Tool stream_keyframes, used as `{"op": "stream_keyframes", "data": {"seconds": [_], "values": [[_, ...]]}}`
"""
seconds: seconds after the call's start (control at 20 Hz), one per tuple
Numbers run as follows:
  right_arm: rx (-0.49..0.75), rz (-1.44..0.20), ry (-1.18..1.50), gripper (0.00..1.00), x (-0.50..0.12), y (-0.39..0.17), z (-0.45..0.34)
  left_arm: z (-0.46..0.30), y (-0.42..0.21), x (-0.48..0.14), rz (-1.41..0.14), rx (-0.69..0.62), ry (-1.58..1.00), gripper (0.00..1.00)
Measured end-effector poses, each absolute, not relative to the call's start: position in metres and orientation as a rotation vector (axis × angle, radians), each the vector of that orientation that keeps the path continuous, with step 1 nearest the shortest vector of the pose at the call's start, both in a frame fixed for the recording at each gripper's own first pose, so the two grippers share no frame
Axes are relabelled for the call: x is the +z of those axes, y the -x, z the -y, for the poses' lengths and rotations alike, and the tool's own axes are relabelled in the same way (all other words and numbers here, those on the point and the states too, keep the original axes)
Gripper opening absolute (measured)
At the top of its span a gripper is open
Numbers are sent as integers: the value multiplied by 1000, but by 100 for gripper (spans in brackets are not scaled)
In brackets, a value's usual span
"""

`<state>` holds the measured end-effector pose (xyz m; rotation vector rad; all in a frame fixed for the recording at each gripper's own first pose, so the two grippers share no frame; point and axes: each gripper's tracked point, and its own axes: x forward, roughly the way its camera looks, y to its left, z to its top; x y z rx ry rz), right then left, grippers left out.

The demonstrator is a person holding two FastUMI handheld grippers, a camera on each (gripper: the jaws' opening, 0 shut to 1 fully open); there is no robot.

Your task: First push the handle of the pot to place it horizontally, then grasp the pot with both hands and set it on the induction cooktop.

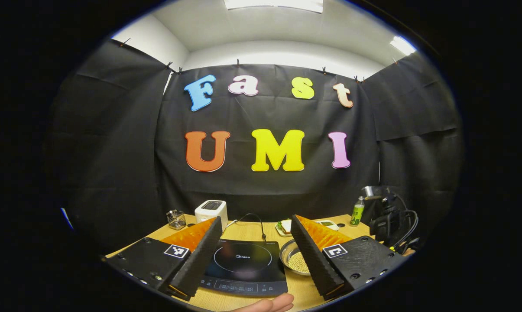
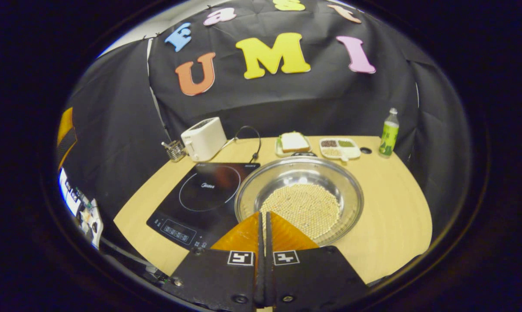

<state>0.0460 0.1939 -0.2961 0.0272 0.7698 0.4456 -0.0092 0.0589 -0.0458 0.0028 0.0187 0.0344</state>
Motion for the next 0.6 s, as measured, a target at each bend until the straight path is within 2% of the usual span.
{"op": "stream_keyframes", "data": {"seconds": [0.4, 0.45, 0.6], "values": [[467, -941, -17, 0, -352, -28, -217, -69, 9, -56, -36, 49, 10, 96], [467, -957, -16, 4, -358, -27, -217, -71, 9, -56, -37, 51, 7, 96], [468, -985, -27, 4, -364, -22, -217, -73, 7, -58, -39, 59, 12, 96]]}}
